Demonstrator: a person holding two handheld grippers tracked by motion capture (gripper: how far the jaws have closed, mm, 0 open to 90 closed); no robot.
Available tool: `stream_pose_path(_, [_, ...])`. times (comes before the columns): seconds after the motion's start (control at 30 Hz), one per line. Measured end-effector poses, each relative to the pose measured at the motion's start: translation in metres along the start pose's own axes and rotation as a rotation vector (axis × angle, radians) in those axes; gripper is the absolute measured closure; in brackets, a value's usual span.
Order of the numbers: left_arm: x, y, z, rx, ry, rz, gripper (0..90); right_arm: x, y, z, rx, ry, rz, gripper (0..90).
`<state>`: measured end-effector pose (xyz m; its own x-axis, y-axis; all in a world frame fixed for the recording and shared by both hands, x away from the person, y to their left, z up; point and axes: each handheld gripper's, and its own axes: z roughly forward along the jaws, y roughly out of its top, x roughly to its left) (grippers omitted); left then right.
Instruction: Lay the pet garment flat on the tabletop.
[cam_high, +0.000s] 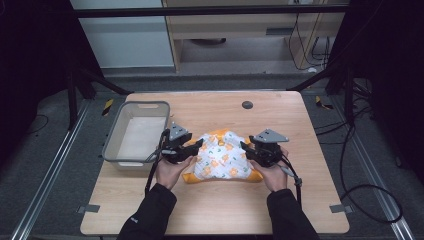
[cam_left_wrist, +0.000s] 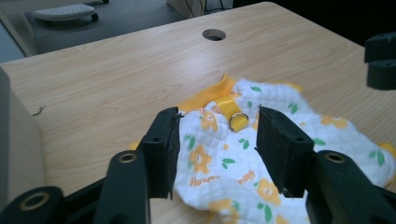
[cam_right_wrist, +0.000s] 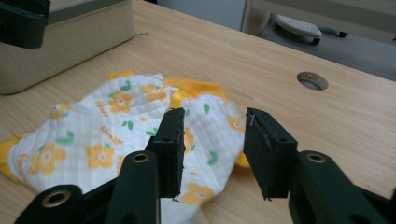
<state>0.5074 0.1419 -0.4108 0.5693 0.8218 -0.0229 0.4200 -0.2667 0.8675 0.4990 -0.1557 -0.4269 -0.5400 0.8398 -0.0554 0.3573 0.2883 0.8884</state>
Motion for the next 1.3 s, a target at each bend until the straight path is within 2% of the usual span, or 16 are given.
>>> stream_pose_path(0.2, [0.006, -0.019, -0.024, 0.030, -0.029, 0.025, 37.0, -0.010, -0.011, -0.025, 0.003, 0.009, 0.006, 48.6])
stream_pose_path(0.33, [0.009, -0.037, -0.038, 0.049, -0.041, 0.020, 32.3, -0.014, -0.018, -0.043, -0.008, 0.042, 0.048, 42.0])
stream_pose_path(0.5, [0.012, -0.061, -0.049, 0.079, -0.046, 0.038, 29.8, -0.011, -0.032, -0.057, 0.008, 0.073, 0.030, 39.1])
stream_pose_path(0.67, [0.012, -0.078, -0.054, 0.103, -0.050, 0.019, 29.1, -0.006, -0.048, -0.065, 0.028, 0.114, 0.043, 37.5])
stream_pose_path(0.83, [0.007, -0.088, -0.051, 0.121, -0.058, 0.028, 29.2, 0.002, -0.067, -0.062, 0.079, 0.139, 0.023, 38.9])
stream_pose_path(0.97, [0.004, -0.095, -0.044, 0.156, -0.059, 0.053, 32.4, 0.003, -0.078, -0.052, 0.136, 0.135, 0.001, 42.5])
stream_pose_path(1.23, [-0.003, -0.096, -0.033, 0.183, -0.069, 0.073, 36.1, 0.002, -0.083, -0.034, 0.173, 0.139, 0.014, 51.0])
stream_pose_path(1.3, [-0.005, -0.095, -0.029, 0.184, -0.075, 0.074, 37.1, 0.001, -0.084, -0.029, 0.188, 0.137, 0.000, 52.7])
